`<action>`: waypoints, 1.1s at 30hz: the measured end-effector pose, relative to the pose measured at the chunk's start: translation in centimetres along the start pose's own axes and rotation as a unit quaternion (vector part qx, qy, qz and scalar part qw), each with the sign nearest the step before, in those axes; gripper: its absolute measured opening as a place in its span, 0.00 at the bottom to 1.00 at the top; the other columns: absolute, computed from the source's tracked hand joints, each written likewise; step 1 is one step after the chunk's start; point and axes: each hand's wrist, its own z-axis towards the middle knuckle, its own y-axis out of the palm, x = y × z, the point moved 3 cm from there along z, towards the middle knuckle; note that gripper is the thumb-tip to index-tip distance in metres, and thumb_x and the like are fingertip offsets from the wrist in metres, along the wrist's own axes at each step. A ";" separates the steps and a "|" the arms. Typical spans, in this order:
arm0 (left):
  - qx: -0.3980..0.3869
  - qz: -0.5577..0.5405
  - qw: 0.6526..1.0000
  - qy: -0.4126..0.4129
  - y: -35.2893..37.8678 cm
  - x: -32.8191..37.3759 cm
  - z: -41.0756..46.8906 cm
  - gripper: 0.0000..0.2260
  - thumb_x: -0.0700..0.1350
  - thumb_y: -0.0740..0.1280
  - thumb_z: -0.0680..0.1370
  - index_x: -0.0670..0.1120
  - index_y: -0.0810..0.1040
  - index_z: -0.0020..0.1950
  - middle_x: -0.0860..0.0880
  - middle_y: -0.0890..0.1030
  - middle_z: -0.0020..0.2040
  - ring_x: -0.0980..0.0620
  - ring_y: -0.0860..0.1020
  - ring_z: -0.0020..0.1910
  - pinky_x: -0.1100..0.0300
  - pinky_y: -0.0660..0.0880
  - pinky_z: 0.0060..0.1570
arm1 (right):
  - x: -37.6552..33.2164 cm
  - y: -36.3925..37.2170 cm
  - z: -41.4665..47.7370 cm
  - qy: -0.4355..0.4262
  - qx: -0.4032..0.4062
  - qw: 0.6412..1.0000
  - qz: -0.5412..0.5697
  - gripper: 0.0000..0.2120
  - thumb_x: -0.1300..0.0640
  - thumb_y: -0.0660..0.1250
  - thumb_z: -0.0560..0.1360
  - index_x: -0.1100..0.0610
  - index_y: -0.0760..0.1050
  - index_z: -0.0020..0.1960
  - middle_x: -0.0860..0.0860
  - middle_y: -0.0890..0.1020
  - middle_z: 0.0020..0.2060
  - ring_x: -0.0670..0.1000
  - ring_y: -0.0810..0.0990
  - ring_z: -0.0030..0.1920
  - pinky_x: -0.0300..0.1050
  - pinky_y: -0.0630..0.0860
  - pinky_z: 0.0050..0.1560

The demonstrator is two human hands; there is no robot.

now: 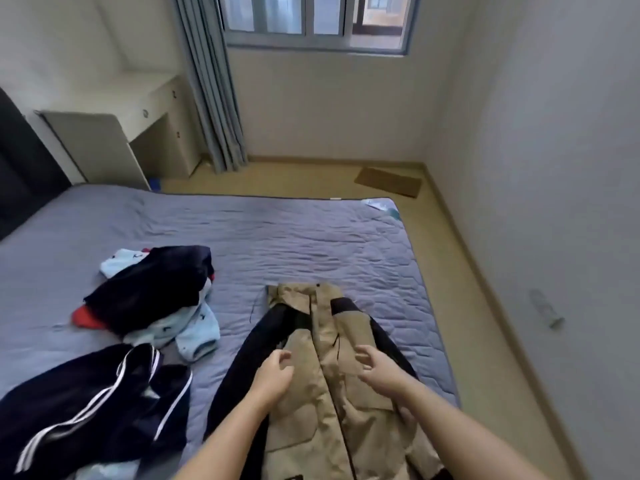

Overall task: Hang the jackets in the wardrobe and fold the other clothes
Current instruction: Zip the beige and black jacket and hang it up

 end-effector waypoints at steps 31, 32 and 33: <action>-0.138 0.563 0.815 -0.006 23.5 -40.9 2.0 0.44 0.56 0.69 0.72 0.48 0.44 0.78 0.39 0.45 0.77 0.35 0.52 0.74 0.37 0.61 0.62 | 34.4 28.9 10.0 0.266 0.007 0.952 0.151 0.08 0.59 0.60 0.80 0.51 0.75 0.57 0.46 0.82 0.49 0.45 0.80 0.49 0.39 0.76 0.45; -0.117 0.553 0.824 0.028 23.1 -41.1 2.2 0.34 0.50 0.73 0.70 0.46 0.63 0.72 0.38 0.64 0.71 0.36 0.66 0.67 0.41 0.68 0.54 | 34.4 29.5 10.1 0.272 0.001 0.948 0.166 0.07 0.58 0.60 0.80 0.48 0.75 0.53 0.44 0.81 0.47 0.43 0.80 0.46 0.35 0.75 0.40; -0.098 0.545 0.830 0.071 22.5 -41.3 2.4 0.24 0.46 0.77 0.64 0.45 0.76 0.57 0.40 0.76 0.55 0.40 0.76 0.53 0.46 0.72 0.43 | 34.3 29.9 10.2 0.278 -0.002 0.944 0.177 0.08 0.57 0.60 0.80 0.46 0.74 0.50 0.43 0.81 0.46 0.42 0.80 0.46 0.35 0.75 0.38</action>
